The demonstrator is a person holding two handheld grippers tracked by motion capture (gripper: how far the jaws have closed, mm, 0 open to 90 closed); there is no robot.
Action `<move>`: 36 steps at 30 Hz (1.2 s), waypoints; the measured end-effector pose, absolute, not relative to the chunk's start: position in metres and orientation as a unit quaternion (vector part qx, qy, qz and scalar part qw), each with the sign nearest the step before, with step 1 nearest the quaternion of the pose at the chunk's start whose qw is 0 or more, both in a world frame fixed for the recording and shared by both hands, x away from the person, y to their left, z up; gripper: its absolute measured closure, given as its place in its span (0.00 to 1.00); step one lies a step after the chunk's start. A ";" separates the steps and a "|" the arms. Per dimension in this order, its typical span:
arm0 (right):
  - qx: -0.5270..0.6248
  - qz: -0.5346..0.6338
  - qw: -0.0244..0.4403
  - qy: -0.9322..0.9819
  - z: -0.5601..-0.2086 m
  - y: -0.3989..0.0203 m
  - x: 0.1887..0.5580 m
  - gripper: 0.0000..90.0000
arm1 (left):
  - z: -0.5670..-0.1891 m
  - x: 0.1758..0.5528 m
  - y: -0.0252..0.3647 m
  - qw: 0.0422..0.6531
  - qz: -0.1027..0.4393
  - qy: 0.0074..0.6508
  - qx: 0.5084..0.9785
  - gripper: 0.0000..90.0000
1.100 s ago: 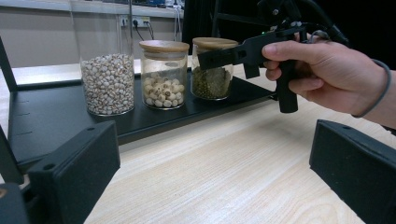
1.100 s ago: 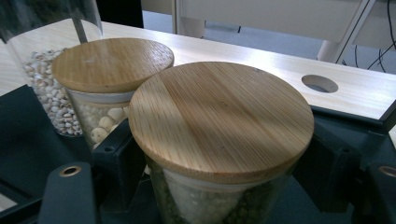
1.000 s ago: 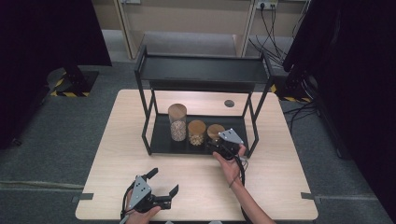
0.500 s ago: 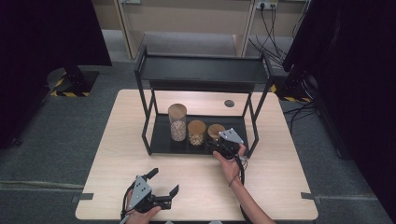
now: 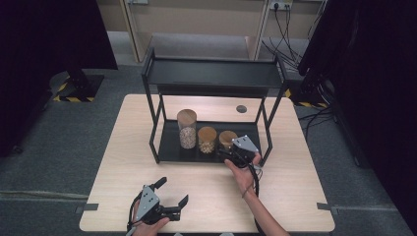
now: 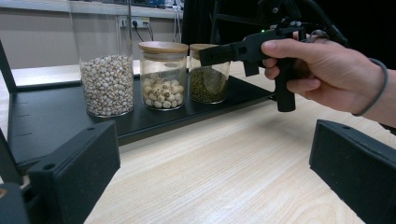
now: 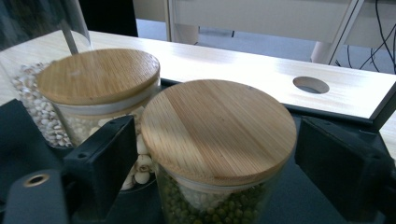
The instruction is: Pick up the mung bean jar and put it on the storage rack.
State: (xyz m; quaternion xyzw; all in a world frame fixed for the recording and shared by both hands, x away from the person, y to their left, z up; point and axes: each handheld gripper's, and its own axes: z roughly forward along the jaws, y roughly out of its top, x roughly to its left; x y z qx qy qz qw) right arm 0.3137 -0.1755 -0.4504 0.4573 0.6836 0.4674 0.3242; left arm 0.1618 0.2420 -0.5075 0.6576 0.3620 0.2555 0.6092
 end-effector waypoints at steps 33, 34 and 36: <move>0.407 0.541 0.274 0.683 -0.439 -0.195 0.255 0.04 | -0.508 0.162 0.241 0.608 0.255 0.362 0.659 0.02; 0.405 0.543 0.272 0.683 -0.439 -0.195 0.254 0.04 | -0.508 0.162 0.241 0.608 0.255 0.362 0.659 0.02; 0.401 0.546 0.270 0.684 -0.439 -0.196 0.250 0.04 | -0.508 0.162 0.241 0.608 0.255 0.362 0.659 0.02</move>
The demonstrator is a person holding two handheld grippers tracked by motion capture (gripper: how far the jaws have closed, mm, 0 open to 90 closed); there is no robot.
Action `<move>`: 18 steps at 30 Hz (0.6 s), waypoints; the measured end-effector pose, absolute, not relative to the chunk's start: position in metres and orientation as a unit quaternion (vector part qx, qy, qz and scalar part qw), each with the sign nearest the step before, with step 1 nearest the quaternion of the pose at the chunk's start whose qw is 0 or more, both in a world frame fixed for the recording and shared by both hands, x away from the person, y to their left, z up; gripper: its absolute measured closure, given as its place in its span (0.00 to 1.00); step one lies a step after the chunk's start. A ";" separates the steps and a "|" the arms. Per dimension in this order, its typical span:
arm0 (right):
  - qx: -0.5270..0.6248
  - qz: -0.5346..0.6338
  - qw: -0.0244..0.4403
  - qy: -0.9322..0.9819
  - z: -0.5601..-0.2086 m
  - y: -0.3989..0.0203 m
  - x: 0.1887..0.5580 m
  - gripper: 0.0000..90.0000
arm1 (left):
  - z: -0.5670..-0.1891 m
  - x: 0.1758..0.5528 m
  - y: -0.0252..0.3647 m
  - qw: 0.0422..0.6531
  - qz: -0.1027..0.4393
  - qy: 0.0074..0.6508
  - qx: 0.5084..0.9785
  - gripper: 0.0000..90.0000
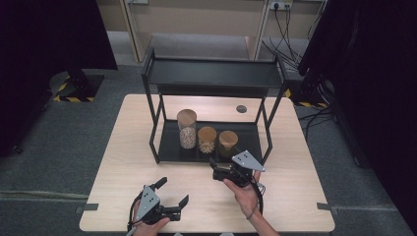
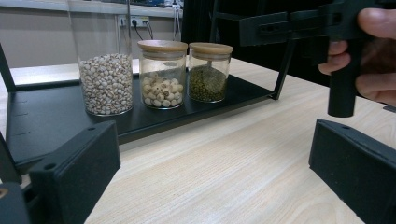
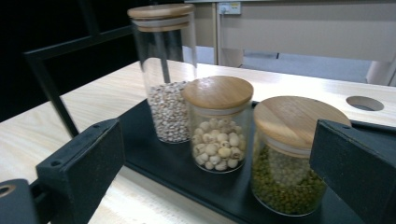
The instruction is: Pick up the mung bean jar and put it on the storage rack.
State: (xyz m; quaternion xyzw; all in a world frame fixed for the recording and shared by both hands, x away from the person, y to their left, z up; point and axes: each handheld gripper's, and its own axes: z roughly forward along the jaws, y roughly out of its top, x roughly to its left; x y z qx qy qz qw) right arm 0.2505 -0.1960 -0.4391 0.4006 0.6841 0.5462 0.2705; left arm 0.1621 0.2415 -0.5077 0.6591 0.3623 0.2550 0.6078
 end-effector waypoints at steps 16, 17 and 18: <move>0.375 0.564 0.251 0.692 -0.445 -0.203 0.224 0.03 | -0.507 0.162 0.242 0.608 0.257 0.362 0.658 0.02; 0.373 0.565 0.249 0.692 -0.446 -0.203 0.223 0.03 | -0.507 0.162 0.242 0.607 0.258 0.362 0.658 0.02; 0.372 0.567 0.247 0.692 -0.446 -0.204 0.221 0.03 | -0.507 0.162 0.242 0.607 0.258 0.363 0.658 0.02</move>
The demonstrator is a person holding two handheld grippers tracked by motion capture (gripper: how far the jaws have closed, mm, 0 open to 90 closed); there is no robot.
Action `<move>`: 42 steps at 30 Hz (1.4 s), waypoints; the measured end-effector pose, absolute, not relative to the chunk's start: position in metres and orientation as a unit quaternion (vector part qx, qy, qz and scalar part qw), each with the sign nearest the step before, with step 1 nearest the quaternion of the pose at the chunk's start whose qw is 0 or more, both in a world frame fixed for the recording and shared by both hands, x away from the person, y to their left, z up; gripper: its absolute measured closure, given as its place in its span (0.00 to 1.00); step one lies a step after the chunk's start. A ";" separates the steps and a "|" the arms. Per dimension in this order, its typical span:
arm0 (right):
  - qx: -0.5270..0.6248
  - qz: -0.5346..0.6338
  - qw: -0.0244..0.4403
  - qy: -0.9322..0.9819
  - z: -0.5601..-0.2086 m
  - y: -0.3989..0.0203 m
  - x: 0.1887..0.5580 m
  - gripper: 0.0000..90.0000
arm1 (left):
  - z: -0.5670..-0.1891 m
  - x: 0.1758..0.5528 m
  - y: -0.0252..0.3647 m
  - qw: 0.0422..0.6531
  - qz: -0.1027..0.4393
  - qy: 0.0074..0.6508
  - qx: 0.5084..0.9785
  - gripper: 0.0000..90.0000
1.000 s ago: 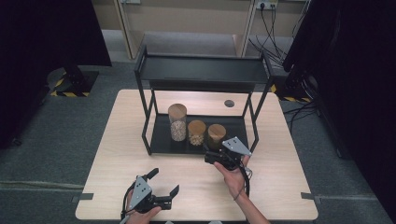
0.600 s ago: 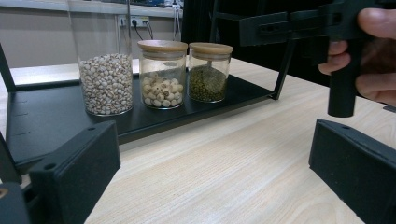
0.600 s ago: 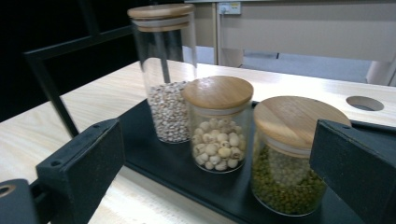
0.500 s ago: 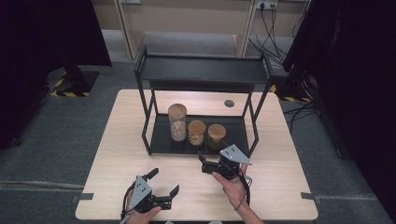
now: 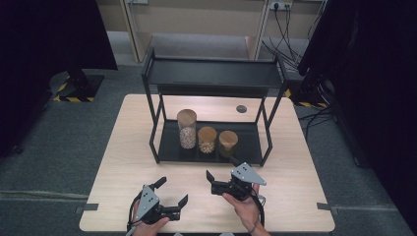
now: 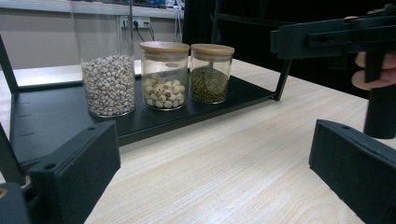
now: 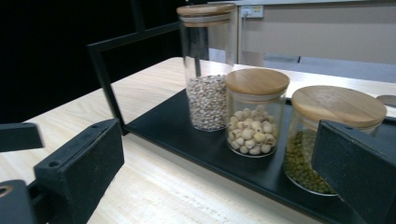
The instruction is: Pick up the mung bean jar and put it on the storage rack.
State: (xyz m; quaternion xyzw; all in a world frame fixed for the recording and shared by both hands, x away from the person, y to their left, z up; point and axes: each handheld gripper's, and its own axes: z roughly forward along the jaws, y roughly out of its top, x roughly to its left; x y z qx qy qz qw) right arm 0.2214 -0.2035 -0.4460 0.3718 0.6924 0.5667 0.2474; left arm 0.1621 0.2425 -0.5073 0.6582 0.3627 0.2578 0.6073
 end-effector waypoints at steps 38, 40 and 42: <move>0.345 0.576 0.213 0.710 -0.466 -0.212 0.187 0.03 | -0.507 0.162 0.244 0.606 0.263 0.364 0.657 0.02; 0.346 0.575 0.213 0.710 -0.466 -0.212 0.187 0.03 | -0.507 0.163 0.244 0.606 0.262 0.364 0.657 0.02; 0.346 0.575 0.212 0.711 -0.467 -0.212 0.187 0.03 | -0.507 0.163 0.243 0.605 0.262 0.364 0.657 0.02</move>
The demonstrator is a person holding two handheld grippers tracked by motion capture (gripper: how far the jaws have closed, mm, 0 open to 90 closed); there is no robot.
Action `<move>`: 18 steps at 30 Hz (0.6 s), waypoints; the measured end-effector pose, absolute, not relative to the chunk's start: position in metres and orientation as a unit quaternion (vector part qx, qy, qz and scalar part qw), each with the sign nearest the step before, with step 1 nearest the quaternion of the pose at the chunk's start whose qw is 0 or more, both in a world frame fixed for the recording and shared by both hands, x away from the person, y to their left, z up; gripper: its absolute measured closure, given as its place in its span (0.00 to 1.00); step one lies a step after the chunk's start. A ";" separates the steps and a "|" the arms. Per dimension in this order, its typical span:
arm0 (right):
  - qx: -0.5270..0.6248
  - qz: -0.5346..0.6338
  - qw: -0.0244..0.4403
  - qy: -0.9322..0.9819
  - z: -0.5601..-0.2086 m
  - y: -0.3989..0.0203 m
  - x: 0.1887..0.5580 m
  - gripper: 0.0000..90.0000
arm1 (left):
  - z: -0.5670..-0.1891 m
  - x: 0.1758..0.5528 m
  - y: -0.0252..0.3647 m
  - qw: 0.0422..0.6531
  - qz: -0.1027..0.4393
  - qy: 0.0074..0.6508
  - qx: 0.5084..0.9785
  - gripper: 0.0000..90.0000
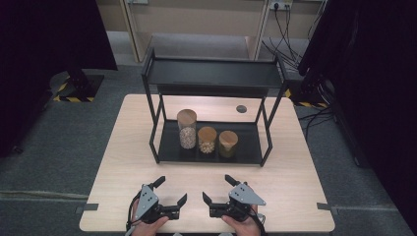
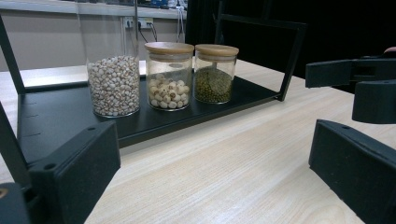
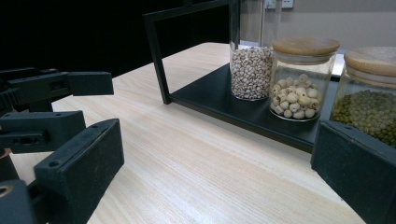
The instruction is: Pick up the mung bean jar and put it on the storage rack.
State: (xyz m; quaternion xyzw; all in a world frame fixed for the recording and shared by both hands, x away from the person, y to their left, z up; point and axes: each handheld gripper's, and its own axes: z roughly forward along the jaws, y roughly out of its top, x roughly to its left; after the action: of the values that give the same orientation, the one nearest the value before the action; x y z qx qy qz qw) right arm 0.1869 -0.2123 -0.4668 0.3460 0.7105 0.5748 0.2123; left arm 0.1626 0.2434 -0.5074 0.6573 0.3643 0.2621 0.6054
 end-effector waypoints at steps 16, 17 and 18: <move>0.348 0.573 0.212 0.711 -0.467 -0.212 0.187 0.03 | -0.507 0.163 0.244 0.606 0.262 0.364 0.657 0.02; 0.348 0.573 0.212 0.711 -0.467 -0.212 0.187 0.03 | -0.507 0.163 0.244 0.606 0.262 0.364 0.657 0.02; 0.348 0.573 0.212 0.711 -0.467 -0.212 0.187 0.03 | -0.507 0.163 0.244 0.606 0.262 0.364 0.657 0.02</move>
State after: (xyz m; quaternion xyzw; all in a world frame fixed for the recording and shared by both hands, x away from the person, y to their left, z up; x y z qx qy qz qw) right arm 0.1873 -0.2123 -0.4672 0.3480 0.7110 0.5730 0.2123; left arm 0.1625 0.2436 -0.5073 0.6570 0.3642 0.2624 0.6057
